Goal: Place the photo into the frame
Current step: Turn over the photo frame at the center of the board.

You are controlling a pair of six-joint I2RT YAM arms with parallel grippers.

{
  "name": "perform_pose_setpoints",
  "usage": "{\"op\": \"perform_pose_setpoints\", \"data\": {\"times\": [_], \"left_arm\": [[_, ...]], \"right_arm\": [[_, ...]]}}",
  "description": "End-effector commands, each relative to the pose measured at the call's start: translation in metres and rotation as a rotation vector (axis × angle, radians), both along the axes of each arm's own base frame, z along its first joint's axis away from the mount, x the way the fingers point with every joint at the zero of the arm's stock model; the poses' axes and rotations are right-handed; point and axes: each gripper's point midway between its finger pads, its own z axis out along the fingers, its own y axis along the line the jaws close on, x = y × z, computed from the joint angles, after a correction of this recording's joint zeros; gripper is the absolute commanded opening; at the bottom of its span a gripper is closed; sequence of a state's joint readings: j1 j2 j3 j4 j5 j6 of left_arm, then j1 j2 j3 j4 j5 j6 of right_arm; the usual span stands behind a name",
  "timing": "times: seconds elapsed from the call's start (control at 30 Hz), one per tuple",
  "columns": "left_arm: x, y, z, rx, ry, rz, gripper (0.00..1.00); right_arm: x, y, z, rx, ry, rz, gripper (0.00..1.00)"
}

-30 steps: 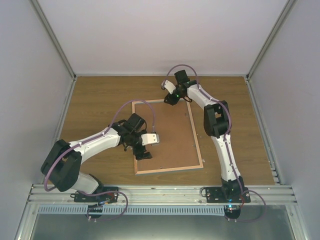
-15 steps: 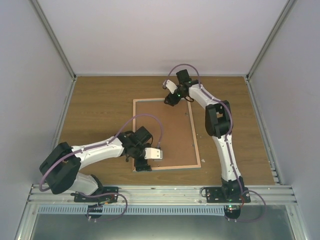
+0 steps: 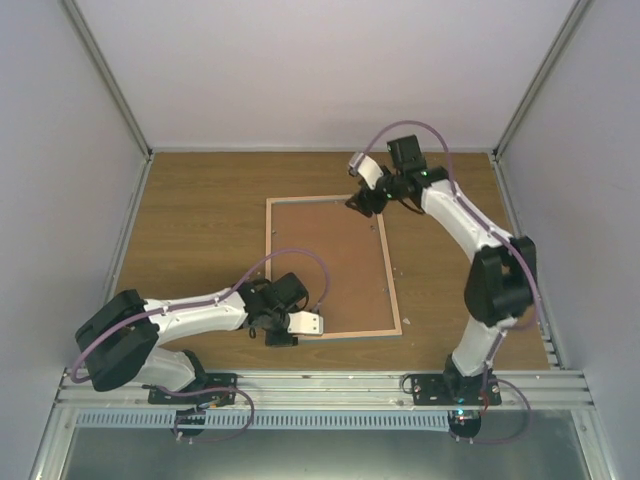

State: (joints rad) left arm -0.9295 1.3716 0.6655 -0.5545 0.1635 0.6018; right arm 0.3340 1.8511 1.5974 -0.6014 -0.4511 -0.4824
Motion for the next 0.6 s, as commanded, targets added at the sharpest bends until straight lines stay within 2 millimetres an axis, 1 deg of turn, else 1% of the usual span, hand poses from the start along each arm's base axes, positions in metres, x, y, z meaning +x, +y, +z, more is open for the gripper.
{"op": "perform_pose_setpoints", "data": {"times": [0.0, 0.07, 0.1, 0.13, 0.2, 0.27, 0.3, 0.37, 0.4, 0.5, 0.53, 0.57], "left_arm": [[0.003, 0.002, -0.007, 0.014, -0.058, 0.029, 0.44], [0.009, 0.001, -0.005, 0.014, -0.082, 0.049, 0.33], [0.012, 0.000, -0.002, 0.009, -0.092, 0.059, 0.25], [0.014, -0.003, 0.003, 0.000, -0.099, 0.069, 0.21], [0.018, -0.010, 0.015, -0.031, -0.099, 0.085, 0.10], [0.020, -0.017, 0.028, -0.067, -0.096, 0.097, 0.01], [0.022, -0.021, 0.036, -0.088, -0.097, 0.102, 0.00], [0.028, -0.026, 0.050, -0.127, -0.100, 0.112, 0.00], [0.031, -0.028, 0.058, -0.145, -0.100, 0.118, 0.00], [0.044, -0.036, 0.087, -0.209, -0.089, 0.141, 0.00], [0.052, -0.040, 0.103, -0.243, -0.092, 0.156, 0.00], [0.057, -0.041, 0.113, -0.263, -0.091, 0.162, 0.00]], "right_arm": [[-0.034, -0.026, 0.006, -0.042, -0.054, 0.007, 0.72], [-0.054, -0.033, 0.009, -0.056, -0.059, 0.019, 0.71], [-0.063, -0.036, 0.011, -0.059, -0.063, 0.025, 0.70], [-0.072, -0.038, 0.014, -0.058, -0.069, 0.029, 0.70], [-0.087, -0.042, 0.020, -0.060, -0.077, 0.046, 0.69], [-0.102, -0.044, 0.025, -0.050, -0.075, 0.067, 0.66], [-0.111, -0.044, 0.031, -0.040, -0.084, 0.082, 0.65], [-0.130, -0.044, 0.031, -0.027, -0.086, 0.123, 0.65], [-0.140, -0.044, 0.028, -0.024, -0.091, 0.147, 0.65], [-0.172, -0.041, 0.015, -0.038, -0.086, 0.214, 0.71], [-0.182, -0.039, 0.013, -0.036, -0.079, 0.241, 0.73], [-0.190, -0.038, 0.011, -0.031, -0.067, 0.262, 0.75]]}}
